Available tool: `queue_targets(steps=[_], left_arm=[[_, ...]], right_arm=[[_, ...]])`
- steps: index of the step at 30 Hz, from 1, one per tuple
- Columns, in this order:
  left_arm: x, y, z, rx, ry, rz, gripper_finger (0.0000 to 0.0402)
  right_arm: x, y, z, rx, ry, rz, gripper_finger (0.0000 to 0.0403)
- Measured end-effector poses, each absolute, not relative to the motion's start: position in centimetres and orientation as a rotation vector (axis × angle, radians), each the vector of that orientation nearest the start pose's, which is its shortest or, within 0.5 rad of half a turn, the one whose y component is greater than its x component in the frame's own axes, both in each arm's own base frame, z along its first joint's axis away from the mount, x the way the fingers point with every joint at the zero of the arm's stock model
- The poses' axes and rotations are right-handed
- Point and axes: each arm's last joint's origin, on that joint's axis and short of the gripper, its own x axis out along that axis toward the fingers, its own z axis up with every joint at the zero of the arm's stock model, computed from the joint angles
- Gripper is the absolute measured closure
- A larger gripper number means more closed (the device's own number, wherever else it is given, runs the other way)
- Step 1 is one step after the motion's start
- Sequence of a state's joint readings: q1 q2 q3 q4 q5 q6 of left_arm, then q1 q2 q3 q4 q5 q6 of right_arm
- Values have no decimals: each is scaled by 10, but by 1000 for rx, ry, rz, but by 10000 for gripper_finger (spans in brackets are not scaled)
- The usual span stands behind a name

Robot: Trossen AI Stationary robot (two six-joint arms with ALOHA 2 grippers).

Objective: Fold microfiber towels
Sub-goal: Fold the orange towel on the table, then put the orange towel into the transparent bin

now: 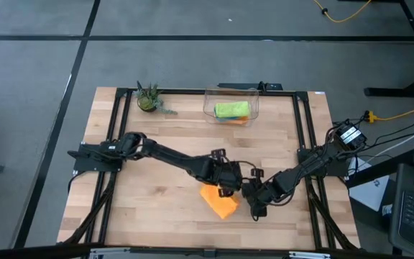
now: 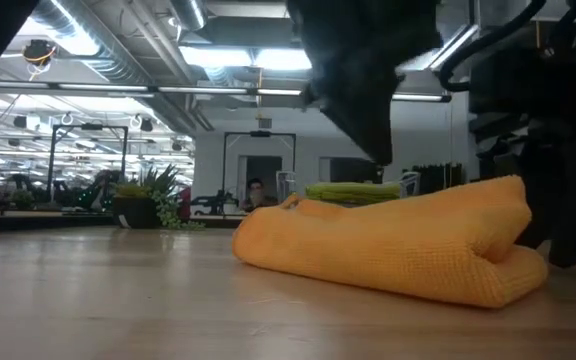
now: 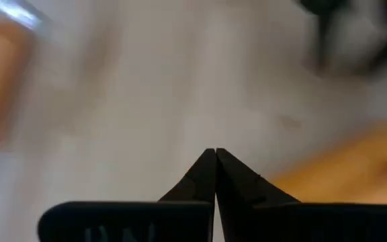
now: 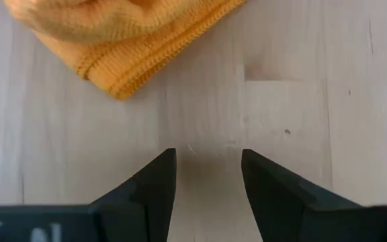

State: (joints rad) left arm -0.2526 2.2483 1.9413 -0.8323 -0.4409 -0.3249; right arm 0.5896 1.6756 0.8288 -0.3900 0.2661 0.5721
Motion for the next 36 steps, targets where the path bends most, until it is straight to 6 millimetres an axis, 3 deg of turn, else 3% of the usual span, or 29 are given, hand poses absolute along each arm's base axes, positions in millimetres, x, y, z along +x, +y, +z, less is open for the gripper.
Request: queue_targets(steps=[6,13,17,24,31,36], left_arm=[[451,-127,207,-129,1227,140,401],[459,-140,164,-115,1145,101,401],[471,-140,151,-64,1012,76,401],[461,-126,130,-53,1117,-64,401],[471,-130,154,9,1111,-102,401],[460,-138,188,115,1216,-57,401]], right_arm=[[241,152,131,-15,1157,-53,231],[241,152,131,-21,1161,-53,231],[241,152,132,-18,1157,-52,231],[242,152,132,11,1157,-62,231],[239,151,136,37,1165,-78,231],[228,144,171,16,1218,-48,231]])
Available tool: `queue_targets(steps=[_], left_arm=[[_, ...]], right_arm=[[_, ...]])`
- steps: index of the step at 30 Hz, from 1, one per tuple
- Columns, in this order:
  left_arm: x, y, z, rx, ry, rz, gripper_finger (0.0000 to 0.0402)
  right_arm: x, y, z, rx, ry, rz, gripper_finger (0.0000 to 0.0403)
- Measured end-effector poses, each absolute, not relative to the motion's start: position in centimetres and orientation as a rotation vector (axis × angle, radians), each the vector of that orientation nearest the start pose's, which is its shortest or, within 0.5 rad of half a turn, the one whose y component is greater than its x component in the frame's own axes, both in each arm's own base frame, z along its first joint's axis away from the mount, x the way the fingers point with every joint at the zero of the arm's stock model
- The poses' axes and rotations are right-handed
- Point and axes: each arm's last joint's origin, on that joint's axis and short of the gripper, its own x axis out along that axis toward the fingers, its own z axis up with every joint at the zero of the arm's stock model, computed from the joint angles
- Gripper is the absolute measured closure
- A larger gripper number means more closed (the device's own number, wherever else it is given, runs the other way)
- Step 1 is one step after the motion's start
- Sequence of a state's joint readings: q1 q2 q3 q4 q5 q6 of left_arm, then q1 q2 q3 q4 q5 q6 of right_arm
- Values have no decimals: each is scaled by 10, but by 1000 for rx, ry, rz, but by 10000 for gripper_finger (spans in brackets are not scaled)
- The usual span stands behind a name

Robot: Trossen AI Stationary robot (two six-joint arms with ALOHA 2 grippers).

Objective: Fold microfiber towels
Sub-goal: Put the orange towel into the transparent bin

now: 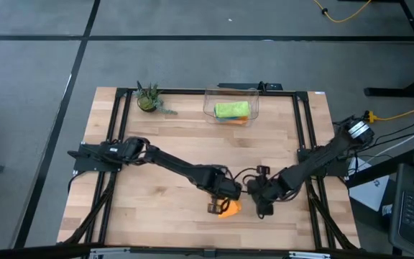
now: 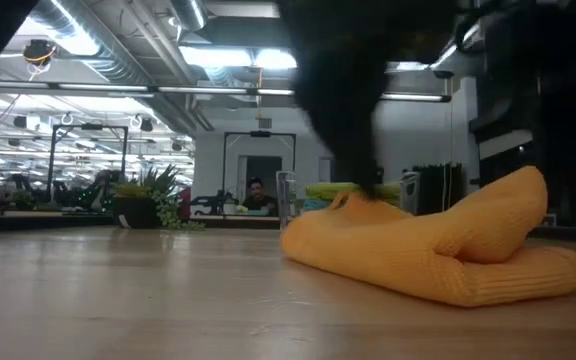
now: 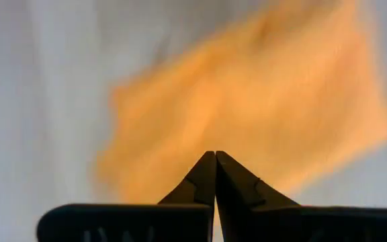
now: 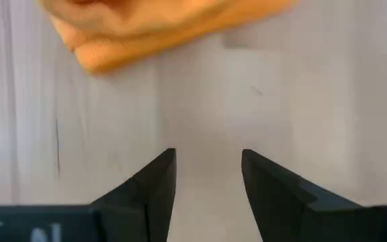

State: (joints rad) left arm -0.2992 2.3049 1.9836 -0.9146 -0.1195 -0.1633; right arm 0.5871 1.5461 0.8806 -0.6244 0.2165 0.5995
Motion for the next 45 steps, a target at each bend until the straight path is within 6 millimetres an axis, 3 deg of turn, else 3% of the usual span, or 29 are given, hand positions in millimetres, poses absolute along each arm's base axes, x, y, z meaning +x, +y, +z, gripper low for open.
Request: queue_targets(steps=[3,7,11,15,17,20,23,26,29,32,39,45], left_arm=[[444,-140,200,197,1345,14,401],[416,-138,223,255,1500,164,401],[396,-136,227,277,1583,280,401],[384,-137,212,288,1570,249,401],[371,-133,208,260,1590,237,401],[344,-123,219,175,1538,285,401],[318,-115,226,61,1334,310,401],[310,-113,221,-127,982,231,401],[314,-114,207,-269,681,140,401],[325,-120,201,-284,516,20,401],[357,-137,181,-143,587,-6,398],[371,-141,169,-33,720,6,352]], right_arm=[[215,130,211,-12,1246,-129,231],[188,105,260,4,1153,-347,231],[152,81,274,175,1100,-509,231],[132,76,250,455,1174,-400,231],[132,78,232,571,1167,-304,231],[140,83,202,707,1114,-172,231],[152,85,178,778,982,-86,231],[159,83,161,833,889,-52,231],[162,80,151,840,834,-37,231],[167,79,147,831,811,-58,231],[192,80,146,785,783,-77,227],[214,77,137,818,832,-97,179]])
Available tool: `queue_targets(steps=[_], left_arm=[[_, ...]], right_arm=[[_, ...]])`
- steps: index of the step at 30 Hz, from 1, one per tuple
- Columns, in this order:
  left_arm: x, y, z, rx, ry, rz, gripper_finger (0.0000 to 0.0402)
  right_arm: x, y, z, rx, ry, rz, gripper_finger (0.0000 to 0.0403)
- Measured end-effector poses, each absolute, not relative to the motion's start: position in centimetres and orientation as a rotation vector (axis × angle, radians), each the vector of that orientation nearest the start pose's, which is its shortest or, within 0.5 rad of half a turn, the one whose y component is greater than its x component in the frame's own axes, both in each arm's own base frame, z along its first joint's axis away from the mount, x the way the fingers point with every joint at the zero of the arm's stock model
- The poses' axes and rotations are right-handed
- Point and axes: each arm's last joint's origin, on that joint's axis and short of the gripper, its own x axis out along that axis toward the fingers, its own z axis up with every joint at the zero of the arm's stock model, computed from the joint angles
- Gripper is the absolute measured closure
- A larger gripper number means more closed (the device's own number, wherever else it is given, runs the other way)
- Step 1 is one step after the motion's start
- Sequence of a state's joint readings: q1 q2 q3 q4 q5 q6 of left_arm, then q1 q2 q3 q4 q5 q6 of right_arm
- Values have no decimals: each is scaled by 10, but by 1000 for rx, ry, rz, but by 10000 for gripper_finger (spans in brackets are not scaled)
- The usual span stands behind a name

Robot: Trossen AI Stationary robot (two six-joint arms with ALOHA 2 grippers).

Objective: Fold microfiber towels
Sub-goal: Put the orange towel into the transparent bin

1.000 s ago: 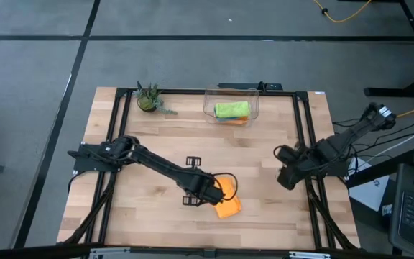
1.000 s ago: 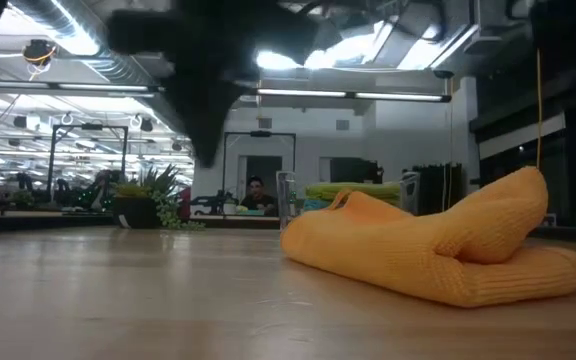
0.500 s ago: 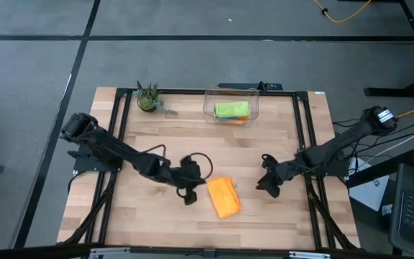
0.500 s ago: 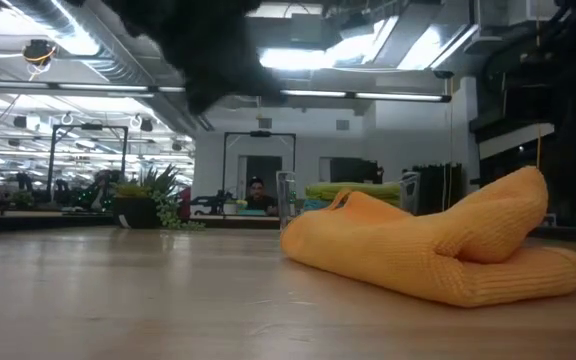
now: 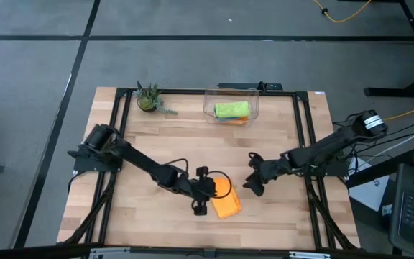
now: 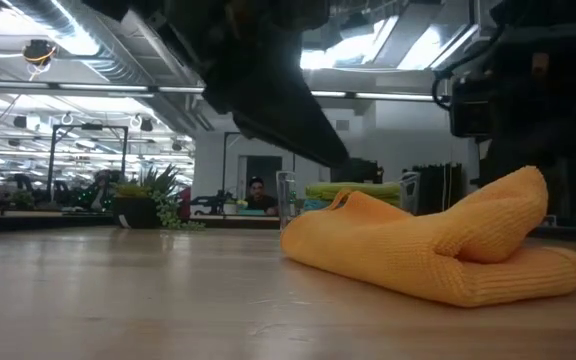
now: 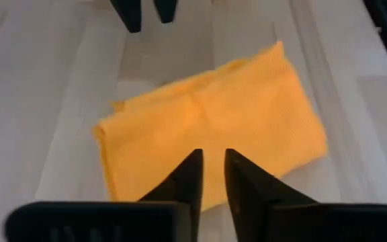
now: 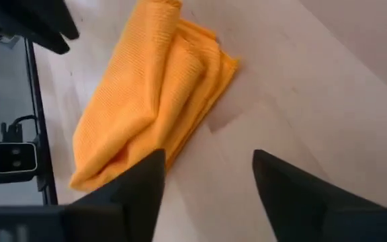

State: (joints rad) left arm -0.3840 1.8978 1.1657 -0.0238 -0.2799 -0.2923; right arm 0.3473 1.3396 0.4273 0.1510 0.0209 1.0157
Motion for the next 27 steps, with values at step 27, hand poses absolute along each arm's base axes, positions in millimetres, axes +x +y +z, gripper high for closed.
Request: queue_targets(steps=[27], left_arm=[[382,-157,113,13,788,-14,254]], right_arm=[[313,104,97,822,924,7,90]])
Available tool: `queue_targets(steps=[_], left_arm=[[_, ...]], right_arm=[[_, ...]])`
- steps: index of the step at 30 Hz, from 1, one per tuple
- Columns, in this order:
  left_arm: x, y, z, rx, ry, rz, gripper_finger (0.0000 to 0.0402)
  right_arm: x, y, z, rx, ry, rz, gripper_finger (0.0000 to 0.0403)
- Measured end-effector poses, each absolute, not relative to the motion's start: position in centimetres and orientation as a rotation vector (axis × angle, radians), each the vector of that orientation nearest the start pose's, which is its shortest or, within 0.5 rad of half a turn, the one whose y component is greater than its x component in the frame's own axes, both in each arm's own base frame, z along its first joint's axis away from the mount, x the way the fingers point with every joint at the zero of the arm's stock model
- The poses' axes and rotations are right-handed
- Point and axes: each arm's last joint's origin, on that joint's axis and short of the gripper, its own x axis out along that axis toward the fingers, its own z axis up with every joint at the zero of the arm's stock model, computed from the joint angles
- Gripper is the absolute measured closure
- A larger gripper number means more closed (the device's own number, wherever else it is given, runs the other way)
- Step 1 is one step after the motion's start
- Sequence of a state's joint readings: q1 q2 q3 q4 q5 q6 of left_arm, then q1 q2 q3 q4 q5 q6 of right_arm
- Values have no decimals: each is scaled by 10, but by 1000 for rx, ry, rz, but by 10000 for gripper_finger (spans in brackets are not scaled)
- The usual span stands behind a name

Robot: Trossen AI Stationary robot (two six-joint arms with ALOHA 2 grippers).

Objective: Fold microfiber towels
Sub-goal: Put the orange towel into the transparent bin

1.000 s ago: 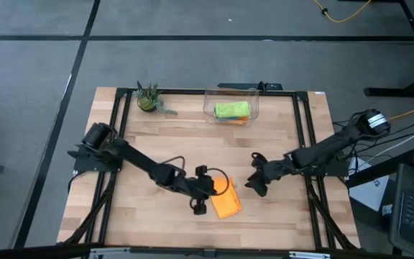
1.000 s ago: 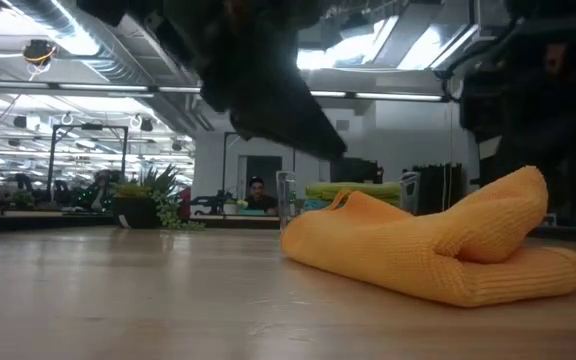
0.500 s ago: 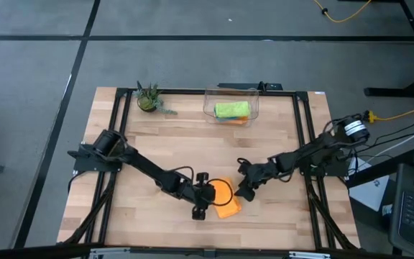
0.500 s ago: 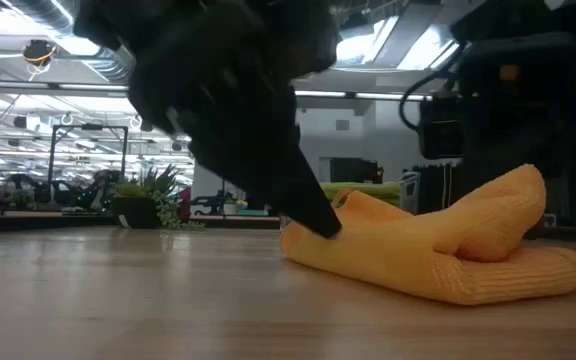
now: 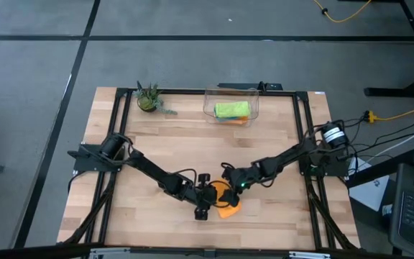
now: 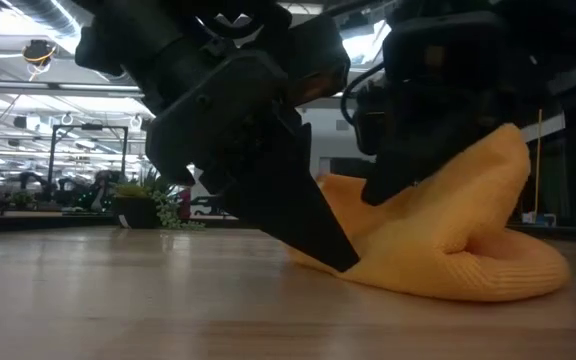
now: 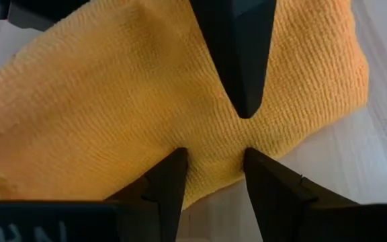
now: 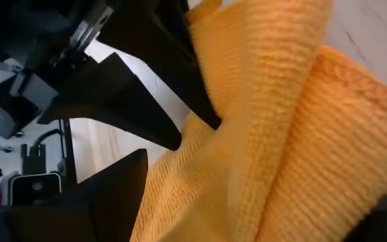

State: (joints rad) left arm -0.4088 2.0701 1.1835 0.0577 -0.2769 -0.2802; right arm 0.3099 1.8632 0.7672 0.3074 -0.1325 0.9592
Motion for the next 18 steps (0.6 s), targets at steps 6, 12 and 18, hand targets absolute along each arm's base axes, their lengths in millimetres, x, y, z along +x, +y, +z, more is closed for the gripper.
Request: queue_targets(steps=[6,12,18], left_arm=[[381,-158,113,16,791,-20,255],[379,-162,113,23,787,-15,253],[376,-162,128,11,759,-13,255]], right_arm=[[313,104,98,794,927,6,144],[311,103,96,730,943,10,285],[313,91,99,663,944,87,382]])
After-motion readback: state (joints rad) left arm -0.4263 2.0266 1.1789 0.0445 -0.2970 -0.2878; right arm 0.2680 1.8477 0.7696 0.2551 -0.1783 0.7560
